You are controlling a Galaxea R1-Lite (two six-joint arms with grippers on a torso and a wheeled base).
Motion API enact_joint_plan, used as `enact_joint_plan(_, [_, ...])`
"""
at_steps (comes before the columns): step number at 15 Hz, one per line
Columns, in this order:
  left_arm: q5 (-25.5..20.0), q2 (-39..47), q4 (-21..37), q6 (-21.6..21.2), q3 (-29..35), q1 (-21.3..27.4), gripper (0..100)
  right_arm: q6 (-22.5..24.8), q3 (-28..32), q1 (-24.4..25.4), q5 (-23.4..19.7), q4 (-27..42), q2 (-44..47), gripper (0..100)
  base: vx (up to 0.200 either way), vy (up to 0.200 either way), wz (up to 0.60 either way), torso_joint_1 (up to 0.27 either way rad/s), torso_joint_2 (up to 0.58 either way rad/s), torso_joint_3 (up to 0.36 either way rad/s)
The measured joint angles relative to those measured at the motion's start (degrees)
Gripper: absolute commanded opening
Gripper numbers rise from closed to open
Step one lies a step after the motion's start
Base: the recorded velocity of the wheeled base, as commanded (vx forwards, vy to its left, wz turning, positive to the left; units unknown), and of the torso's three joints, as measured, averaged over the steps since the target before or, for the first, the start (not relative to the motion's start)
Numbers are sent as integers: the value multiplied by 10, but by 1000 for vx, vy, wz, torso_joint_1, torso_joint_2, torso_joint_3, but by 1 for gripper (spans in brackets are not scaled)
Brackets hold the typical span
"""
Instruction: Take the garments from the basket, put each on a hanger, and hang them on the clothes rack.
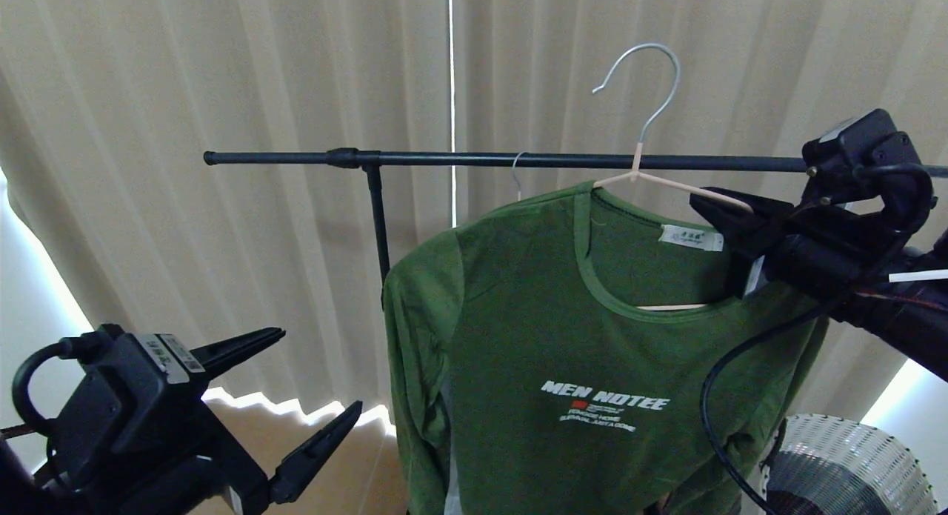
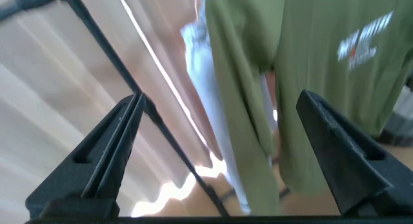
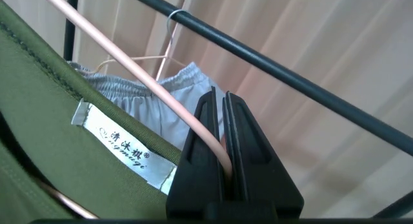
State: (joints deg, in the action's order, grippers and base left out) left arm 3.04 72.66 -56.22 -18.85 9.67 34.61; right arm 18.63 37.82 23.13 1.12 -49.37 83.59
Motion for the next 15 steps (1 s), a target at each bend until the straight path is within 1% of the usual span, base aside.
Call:
enact_joint_plan(8, [0,75,-2,-4,36,2,100,-6,-20,21,-2,0,-27,0,0,0,0,0,0,0])
enact_joint_plan(9, [0,80,-2,-5,38,2,0,-6,-21,21,-6,0,-27,0,0,0,0,0,0,0])
enact_joint_plan(15, [2,102,-2,-6,51,-4,0,-6,-23,22,-13,0,-31,0,0,0,0,0,0,0])
